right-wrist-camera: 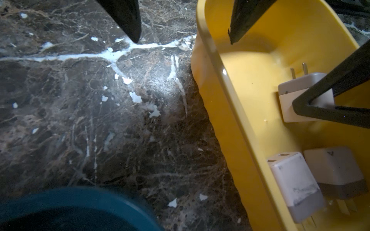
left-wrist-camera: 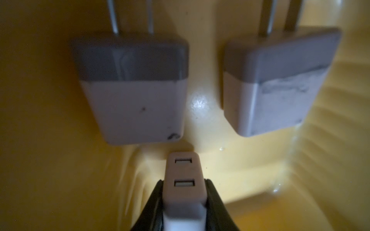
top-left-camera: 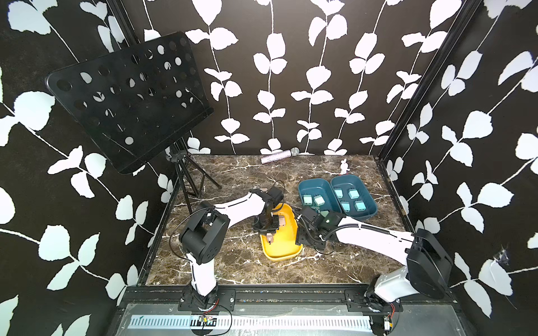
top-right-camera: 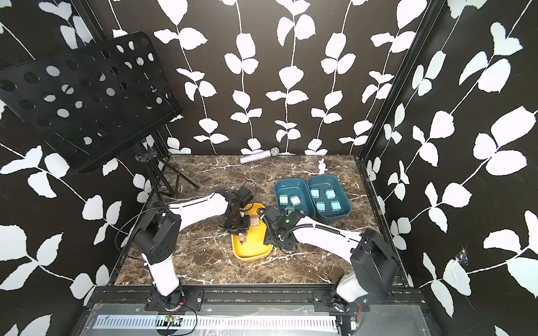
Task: Place the plugs by color into the storage box
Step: Place the plug in the storage box.
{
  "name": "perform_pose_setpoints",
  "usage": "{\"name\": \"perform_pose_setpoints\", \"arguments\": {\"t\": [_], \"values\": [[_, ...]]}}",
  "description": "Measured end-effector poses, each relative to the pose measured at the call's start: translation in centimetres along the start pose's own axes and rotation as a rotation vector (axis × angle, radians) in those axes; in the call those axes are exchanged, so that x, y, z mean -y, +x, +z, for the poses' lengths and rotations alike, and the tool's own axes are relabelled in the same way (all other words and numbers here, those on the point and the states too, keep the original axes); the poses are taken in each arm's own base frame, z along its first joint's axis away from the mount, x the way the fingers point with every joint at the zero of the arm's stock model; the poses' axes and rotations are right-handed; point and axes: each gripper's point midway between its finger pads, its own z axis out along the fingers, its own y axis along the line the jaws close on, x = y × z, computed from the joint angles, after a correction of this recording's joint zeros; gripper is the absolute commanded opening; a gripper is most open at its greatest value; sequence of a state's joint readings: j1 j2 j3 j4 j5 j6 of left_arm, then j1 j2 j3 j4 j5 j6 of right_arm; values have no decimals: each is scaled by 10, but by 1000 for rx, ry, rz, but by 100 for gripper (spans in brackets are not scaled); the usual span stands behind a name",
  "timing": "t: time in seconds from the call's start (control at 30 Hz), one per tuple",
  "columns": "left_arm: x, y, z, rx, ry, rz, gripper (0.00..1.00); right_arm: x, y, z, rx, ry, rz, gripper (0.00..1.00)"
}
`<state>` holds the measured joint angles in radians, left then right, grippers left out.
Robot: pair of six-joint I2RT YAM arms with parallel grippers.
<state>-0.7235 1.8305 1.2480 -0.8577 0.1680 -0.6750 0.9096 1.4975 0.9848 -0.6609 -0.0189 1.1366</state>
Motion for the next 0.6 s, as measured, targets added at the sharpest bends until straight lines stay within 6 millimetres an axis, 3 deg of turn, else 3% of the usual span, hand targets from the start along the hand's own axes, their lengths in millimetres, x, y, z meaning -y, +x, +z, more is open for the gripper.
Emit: {"name": "perform_pose_setpoints", "arguments": {"t": [0.37,0.5,0.6], "values": [[-4,3,8,-15,-36,34,52,-5,-2,6,-11,11,-11,69],[1,-2,-8,-9,-44,54,56,-7,-4,5,-6,4,-14,69],[12,-17,-35,44,-28,83,58,-8,-4,4,-4,2,-13,69]]}}
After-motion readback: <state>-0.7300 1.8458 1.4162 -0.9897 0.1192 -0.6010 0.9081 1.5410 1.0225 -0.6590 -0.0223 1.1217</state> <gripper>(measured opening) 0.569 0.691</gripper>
